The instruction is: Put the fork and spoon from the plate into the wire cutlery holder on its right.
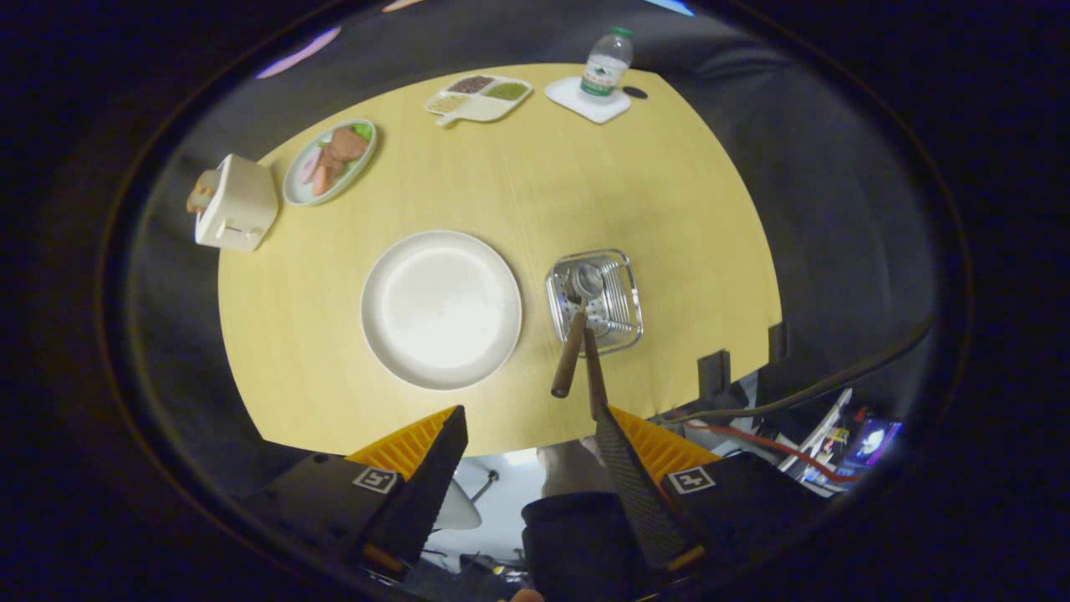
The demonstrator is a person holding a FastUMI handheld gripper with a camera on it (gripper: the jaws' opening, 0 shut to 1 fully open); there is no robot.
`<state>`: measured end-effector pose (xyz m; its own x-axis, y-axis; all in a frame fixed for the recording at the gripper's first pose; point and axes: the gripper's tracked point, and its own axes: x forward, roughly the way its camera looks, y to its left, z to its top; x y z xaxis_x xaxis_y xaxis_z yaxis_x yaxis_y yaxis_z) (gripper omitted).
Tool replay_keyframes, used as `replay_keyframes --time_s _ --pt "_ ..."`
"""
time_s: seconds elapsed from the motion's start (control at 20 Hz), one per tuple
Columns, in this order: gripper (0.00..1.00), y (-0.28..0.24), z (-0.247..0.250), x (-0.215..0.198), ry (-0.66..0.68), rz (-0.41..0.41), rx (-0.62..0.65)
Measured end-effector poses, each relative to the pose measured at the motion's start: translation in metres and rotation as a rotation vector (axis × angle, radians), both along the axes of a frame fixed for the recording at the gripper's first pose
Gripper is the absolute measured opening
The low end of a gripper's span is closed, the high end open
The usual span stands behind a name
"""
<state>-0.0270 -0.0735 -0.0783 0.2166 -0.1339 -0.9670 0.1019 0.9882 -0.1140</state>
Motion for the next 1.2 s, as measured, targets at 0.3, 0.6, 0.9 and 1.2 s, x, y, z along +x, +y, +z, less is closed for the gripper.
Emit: replay_keyframes --time_s 0.3,0.6,0.9,1.2 --pt "1.0 0.015 0.015 0.012 -0.314 0.202 -0.074" --pt "1.0 0.02 0.028 0.003 -0.579 0.422 -0.063" --pt "1.0 0.04 0.024 0.005 -0.825 0.447 0.096" --pt "1.0 0.052 0.03 0.011 -1.015 0.447 0.168"
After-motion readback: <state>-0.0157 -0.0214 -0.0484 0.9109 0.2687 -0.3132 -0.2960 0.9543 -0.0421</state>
